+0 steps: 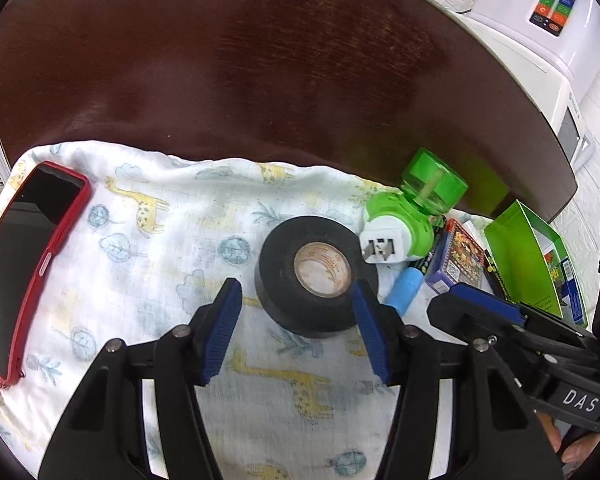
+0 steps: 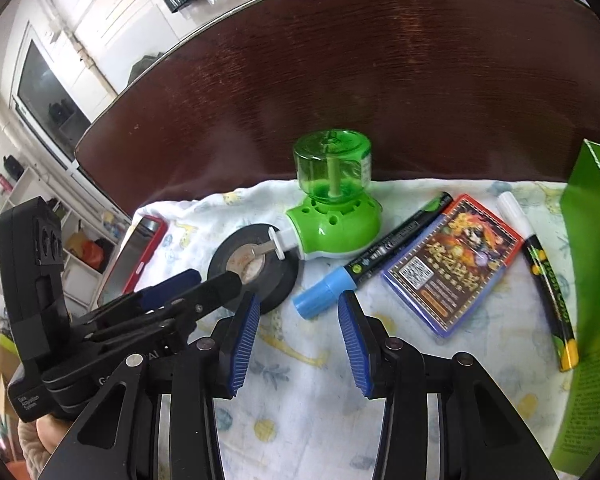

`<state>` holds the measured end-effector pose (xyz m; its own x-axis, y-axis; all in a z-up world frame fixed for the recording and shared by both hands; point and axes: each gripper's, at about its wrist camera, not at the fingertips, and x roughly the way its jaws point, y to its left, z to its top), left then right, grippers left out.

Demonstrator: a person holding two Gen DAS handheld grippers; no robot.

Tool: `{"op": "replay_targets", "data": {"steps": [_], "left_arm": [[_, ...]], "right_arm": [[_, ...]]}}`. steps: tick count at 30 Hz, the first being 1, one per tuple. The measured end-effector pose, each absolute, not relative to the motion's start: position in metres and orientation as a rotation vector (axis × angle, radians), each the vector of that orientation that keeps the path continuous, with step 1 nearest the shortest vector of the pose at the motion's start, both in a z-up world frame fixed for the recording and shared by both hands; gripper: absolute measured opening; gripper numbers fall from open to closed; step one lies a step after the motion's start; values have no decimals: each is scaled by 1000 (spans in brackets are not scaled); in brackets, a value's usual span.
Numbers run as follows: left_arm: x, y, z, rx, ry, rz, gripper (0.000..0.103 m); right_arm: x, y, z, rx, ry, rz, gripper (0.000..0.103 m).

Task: Organize rigid objects
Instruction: 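Move the right gripper to the black tape roll and grasp it, then lift the black tape roll and carry it over the green box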

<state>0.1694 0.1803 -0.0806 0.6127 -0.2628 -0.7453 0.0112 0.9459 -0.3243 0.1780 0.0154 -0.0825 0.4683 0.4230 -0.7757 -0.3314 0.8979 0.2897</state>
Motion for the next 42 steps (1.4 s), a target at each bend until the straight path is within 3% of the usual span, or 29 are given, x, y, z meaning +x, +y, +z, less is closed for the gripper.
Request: {"op": "replay_targets", "data": {"steps": [2, 5, 16, 19, 32, 42], "left_arm": [[175, 186, -84, -326, 911, -159, 43], [183, 195, -88, -355, 927, -172, 35], [190, 209, -88, -340, 923, -208, 32], [184, 209, -89, -330, 910, -223, 26], [130, 201, -70, -295, 913, -153, 26], [94, 159, -17, -217, 823, -173, 26]], "right_arm": [[183, 23, -83, 97, 971, 481, 44], [193, 36, -89, 69, 981, 499, 33], [219, 55, -114, 90, 1068, 508, 32], [222, 54, -116, 111, 1079, 526, 31], [179, 46, -91, 55, 1011, 600, 31], [137, 3, -43, 79, 891, 611, 31]]}}
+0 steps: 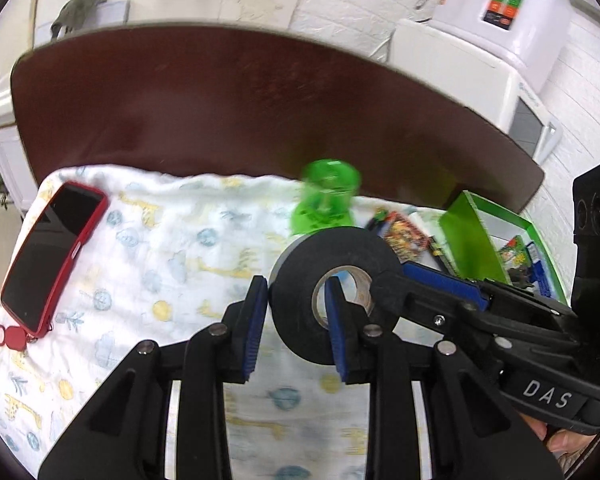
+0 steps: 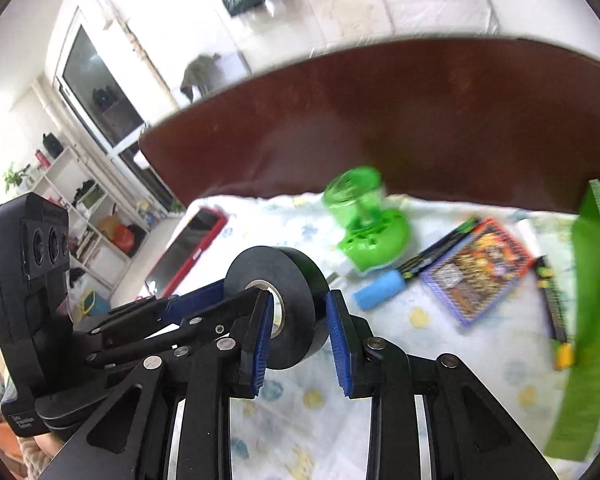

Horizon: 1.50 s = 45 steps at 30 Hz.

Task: Organize rigid objects
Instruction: 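Lift the black tape roll and carry it over the green box, then drop the tape roll into the green box by opening the right gripper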

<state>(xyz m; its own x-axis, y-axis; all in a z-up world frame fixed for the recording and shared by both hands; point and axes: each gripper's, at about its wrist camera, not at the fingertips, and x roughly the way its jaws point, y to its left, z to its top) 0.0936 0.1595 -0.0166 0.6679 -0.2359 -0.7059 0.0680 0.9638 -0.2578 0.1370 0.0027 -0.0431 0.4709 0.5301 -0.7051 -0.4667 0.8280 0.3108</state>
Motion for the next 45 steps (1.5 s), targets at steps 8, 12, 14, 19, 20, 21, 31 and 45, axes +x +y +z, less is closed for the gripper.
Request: {"op": "replay_targets", "data": {"steps": [8, 12, 14, 19, 20, 21, 31, 45], "left_arm": [[93, 72, 22, -114, 740, -276, 26], [98, 26, 34, -70, 725, -333, 26], [101, 7, 38, -54, 721, -358, 26], [115, -41, 48, -6, 714, -414, 26], [117, -49, 48, 0, 710, -429, 26], [121, -60, 49, 11, 711, -440, 26], [153, -122, 36, 52, 768, -508, 26], [183, -139, 3, 32, 867, -514, 26]], "right_arm": [[112, -74, -3, 144, 754, 535, 31], [107, -113, 8, 189, 712, 489, 31], [106, -135, 14, 210, 691, 464, 31], [105, -181, 23, 257, 651, 418, 31], [106, -192, 25, 268, 642, 407, 31], [106, -197, 25, 277, 636, 398, 31], [127, -257, 11, 376, 648, 319, 31], [153, -280, -19, 422, 715, 283, 31]]}}
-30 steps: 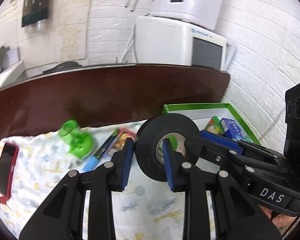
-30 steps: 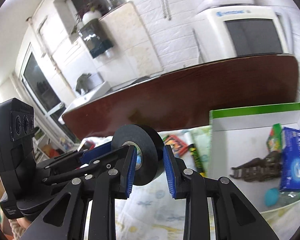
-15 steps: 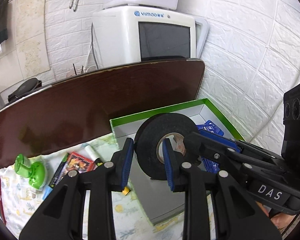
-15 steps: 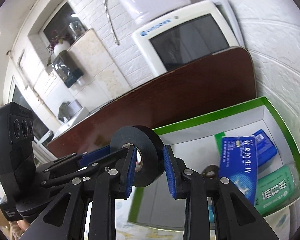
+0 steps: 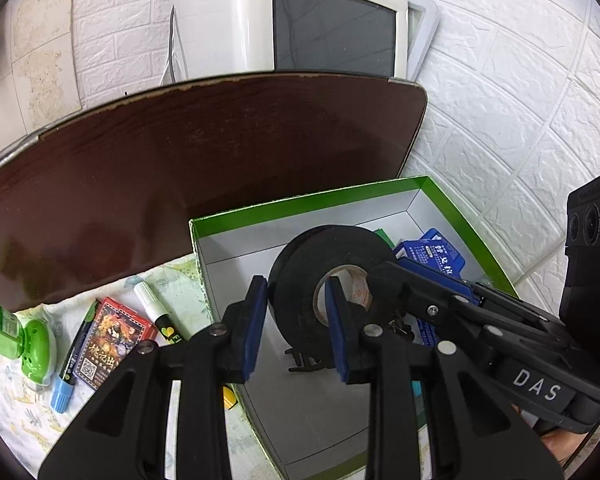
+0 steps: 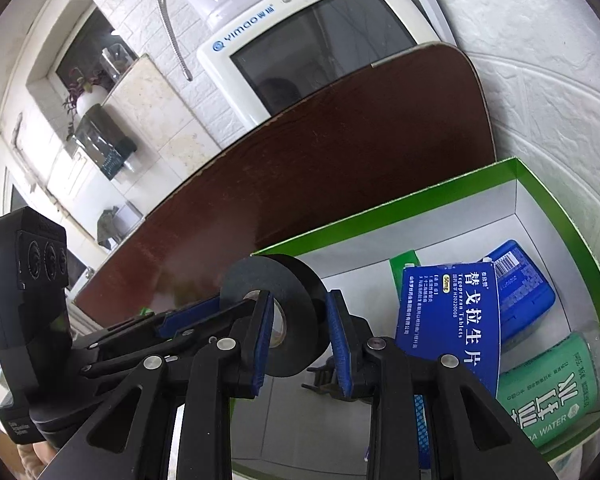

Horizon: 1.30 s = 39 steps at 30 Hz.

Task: Organize rigid objects
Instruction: 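Drop the tape roll into the green box by opening the right gripper, then move the right gripper to the green mosquito repellent device and grasp it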

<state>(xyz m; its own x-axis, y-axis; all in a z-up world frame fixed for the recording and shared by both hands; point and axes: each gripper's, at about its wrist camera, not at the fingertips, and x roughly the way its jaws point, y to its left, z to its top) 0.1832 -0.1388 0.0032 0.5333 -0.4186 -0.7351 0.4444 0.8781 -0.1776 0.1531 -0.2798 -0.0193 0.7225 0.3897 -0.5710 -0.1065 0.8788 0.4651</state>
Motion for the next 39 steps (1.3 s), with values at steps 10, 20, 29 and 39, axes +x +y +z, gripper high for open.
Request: {"op": "replay_targets", "data": {"steps": [10, 20, 29, 39], "left_arm": [[189, -140, -6, 13, 891, -526, 18], [179, -118, 3, 4, 867, -514, 21], [165, -59, 7, -34, 833, -430, 31], [152, 56, -11, -188, 823, -210, 54]], "right_arm": [[165, -273, -25, 420, 738, 262, 30], [160, -257, -17, 382, 737, 275, 31], [152, -216, -6, 320, 735, 333, 31], [147, -140, -10, 209, 785, 427, 30]]}}
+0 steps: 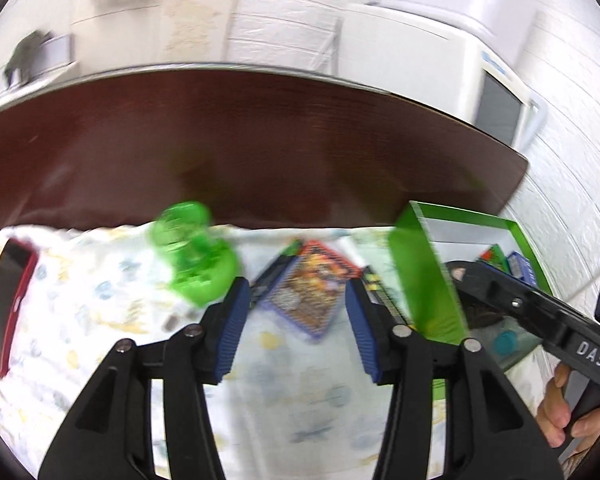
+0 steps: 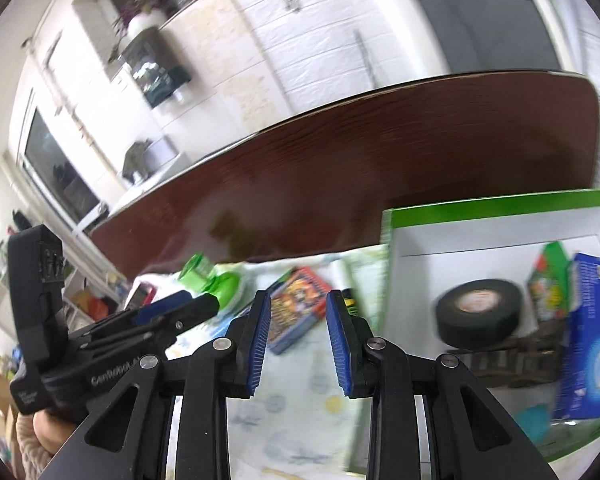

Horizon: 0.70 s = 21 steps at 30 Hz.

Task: Organize rigid objects
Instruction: 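Move the right gripper to the green mosquito repellent device and grasp it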

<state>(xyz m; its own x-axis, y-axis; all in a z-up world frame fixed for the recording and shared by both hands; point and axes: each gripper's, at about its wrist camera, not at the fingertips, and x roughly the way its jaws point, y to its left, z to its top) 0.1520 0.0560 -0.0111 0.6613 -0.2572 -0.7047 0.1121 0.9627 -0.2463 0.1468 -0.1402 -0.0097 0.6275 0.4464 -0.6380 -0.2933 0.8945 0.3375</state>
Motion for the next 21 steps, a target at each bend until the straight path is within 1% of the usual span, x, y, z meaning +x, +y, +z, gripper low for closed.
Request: {"op": "replay_targets", "data": {"steps": [3, 5, 7, 9, 10, 14, 16, 21], "left_arm": [[148, 85, -20, -223, 825, -163, 61], [146, 102, -26, -254, 831, -146, 62], [146, 117, -33, -280, 837, -133, 63], [145, 126, -41, -294, 843, -126, 67], [146, 129, -44, -297, 847, -123, 67], [152, 144, -61, -316, 867, -131, 67], [158, 150, -67, -335, 874, -141, 68], [175, 149, -78, -357, 890, -196, 68]], "right_arm": [[147, -118, -11, 180, 805, 456, 31], [147, -100, -12, 157, 816, 470, 35], [147, -80, -14, 123, 825, 475, 45], [148, -63, -17, 90, 833, 470, 53], [149, -53, -20, 73, 835, 470, 55], [154, -25, -28, 14, 848, 473, 58], [159, -14, -32, -13, 853, 464, 61], [173, 9, -41, -69, 863, 460, 64]]}}
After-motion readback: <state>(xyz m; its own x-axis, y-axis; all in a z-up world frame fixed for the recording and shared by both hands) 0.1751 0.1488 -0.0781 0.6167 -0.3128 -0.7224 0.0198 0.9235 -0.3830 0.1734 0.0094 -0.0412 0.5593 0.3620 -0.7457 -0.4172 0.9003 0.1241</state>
